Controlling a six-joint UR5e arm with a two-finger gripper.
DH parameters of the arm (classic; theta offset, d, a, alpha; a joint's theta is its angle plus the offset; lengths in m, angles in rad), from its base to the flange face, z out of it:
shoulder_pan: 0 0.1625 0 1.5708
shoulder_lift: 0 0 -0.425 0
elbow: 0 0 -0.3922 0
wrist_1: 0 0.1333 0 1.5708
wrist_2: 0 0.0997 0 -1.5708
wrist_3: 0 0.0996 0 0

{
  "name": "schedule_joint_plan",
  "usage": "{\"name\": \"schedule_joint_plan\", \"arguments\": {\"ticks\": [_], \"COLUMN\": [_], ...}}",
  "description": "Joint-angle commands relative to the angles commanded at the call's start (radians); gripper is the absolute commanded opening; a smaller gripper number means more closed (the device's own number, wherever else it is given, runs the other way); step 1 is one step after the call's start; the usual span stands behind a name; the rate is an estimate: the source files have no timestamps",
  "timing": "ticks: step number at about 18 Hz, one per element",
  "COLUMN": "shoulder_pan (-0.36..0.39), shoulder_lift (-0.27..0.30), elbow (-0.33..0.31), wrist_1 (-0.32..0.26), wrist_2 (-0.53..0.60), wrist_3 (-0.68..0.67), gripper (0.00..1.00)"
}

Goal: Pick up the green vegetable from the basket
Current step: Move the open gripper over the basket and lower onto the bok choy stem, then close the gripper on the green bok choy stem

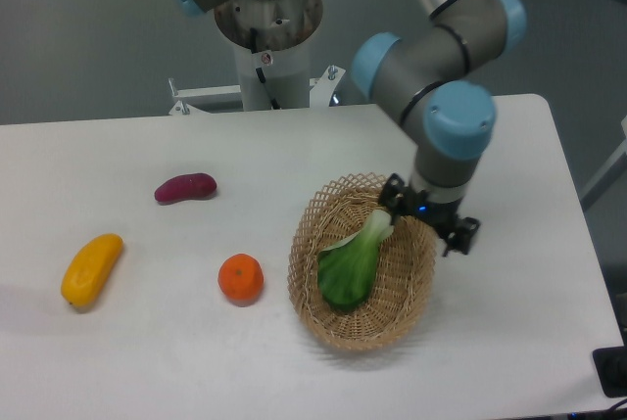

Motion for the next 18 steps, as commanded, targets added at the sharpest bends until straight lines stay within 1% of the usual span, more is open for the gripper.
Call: {"name": "schedule_joint_plan", "arguments": {"ticks": [1, 2, 4, 5, 6, 13, 15, 17, 18], "shoulder_pan": [-0.009, -0.014, -0.017, -0.017, -0.017, -0.019, -0.019, -0.025, -0.028], "shoulder_lift": [0.000, -0.003, -0.009, -0.008, -0.006, -0.018, -0.023, -0.034, -0.035], "elbow": [-0.014, -0.028, -0.069, -0.095, -0.115, -0.138, -0.150, -0.149, -0.149], "wrist_1": [0.000, 0.017, 0.099, 0.133, 0.153, 0.161, 0.181, 0.198, 0.201], "wrist_2": [0.000, 0.000, 0.000, 0.000, -0.002, 0.000, 0.000, 0.002, 0.003], "wrist_3": [-0.002, -0.011, -0.015, -0.015, -0.015, -0.018, -0.026, -0.052, -0.057], "gripper": [1.00, 1.00, 1.00, 1.00, 1.00, 1.00, 1.00, 1.00, 0.98]}}
